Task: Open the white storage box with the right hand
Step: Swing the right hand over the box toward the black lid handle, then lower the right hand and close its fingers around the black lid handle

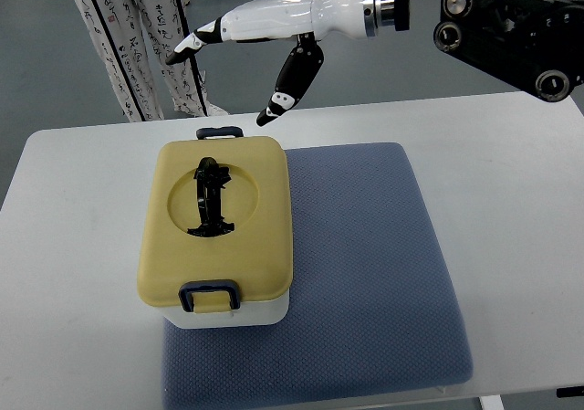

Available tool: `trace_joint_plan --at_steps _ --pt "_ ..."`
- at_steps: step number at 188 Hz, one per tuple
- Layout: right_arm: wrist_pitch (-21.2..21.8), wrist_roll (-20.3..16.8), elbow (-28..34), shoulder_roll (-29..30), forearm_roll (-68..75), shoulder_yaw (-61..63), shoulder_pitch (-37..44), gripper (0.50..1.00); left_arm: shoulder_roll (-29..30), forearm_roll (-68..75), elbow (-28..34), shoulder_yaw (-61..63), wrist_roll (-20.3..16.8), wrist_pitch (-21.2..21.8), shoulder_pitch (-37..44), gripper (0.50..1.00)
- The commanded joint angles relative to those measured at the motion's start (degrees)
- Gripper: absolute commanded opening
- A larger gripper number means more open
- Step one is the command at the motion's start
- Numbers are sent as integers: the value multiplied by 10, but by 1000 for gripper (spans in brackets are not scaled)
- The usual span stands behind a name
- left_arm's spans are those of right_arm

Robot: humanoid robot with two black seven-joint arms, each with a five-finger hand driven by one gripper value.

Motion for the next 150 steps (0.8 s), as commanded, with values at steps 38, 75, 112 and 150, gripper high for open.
trace_joint_plan --at_steps 38,75,112,150 --pt "1 2 22 47 -49 -21 20 928 0 0 0 0 0 0 0 1000" --pt "1 2 22 87 -69 -47 23 924 0 0 0 0 0 0 0 1000" --pt "-3 -2 22 88 -96 -70 12 907 0 0 0 0 0 0 0 1000" --pt "-8 -4 22 81 -114 -73 2 858 0 0 0 0 1 0 0 1000"
